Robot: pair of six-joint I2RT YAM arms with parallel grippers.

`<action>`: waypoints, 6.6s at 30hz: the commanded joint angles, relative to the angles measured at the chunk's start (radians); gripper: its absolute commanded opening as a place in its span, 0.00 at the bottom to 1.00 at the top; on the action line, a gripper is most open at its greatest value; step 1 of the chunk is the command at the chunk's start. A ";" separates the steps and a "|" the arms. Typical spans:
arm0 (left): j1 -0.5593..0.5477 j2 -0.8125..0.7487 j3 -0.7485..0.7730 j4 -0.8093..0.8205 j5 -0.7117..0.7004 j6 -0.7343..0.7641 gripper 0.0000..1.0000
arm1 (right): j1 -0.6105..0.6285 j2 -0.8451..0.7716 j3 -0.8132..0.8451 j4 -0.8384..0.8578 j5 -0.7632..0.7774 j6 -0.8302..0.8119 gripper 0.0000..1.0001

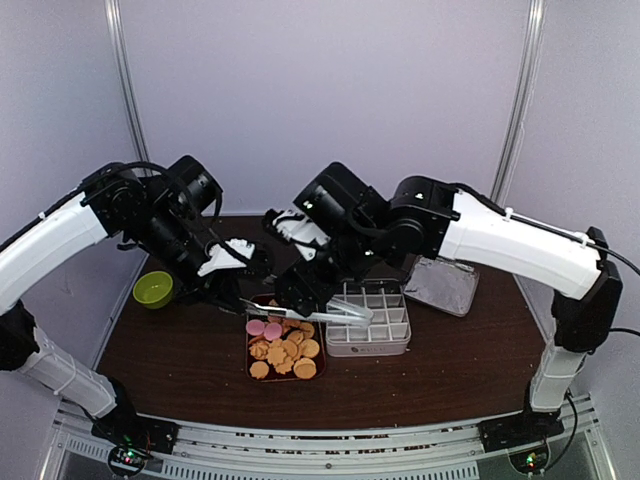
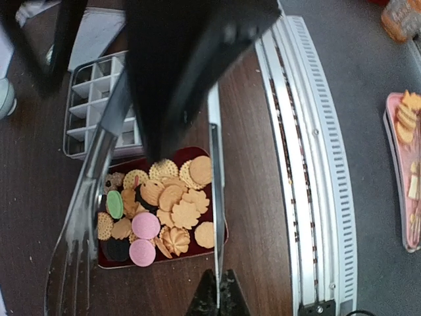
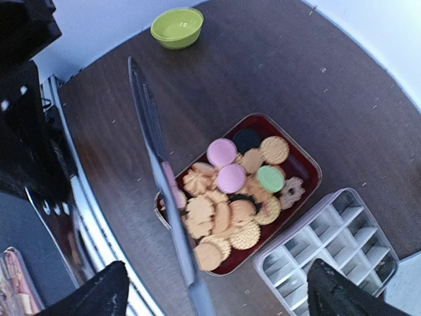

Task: Pack the cookies
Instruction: Pass from the right arm to the left, then pass from the left arm to the right, then pick up the fake cookies from the empty pocket of the box.

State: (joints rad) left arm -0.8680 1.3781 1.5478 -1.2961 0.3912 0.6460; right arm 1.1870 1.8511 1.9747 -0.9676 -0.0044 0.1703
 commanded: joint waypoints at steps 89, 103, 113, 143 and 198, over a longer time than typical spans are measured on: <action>0.271 -0.060 -0.003 0.251 0.730 -0.394 0.00 | -0.309 -0.433 -0.834 1.695 -0.858 0.657 0.58; 0.271 -0.053 -0.005 0.255 0.663 -0.390 0.00 | -0.296 -0.494 -0.806 1.473 -0.771 0.506 0.59; 0.270 -0.057 -0.007 0.273 0.651 -0.407 0.00 | -0.246 -0.471 -0.746 1.356 -0.744 0.427 0.59; 0.273 -0.073 -0.013 0.237 0.523 -0.326 0.39 | -0.228 -0.530 -0.715 1.166 -0.604 0.300 0.23; 0.686 -0.179 -0.279 0.108 0.083 -0.154 0.93 | -0.015 -0.084 -0.489 0.797 0.182 -0.102 0.28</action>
State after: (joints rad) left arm -0.1894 1.2015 1.2713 -1.1828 0.4644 0.4641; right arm 1.1927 1.7882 1.4654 -0.1856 0.1097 0.0914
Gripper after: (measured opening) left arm 0.928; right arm 0.273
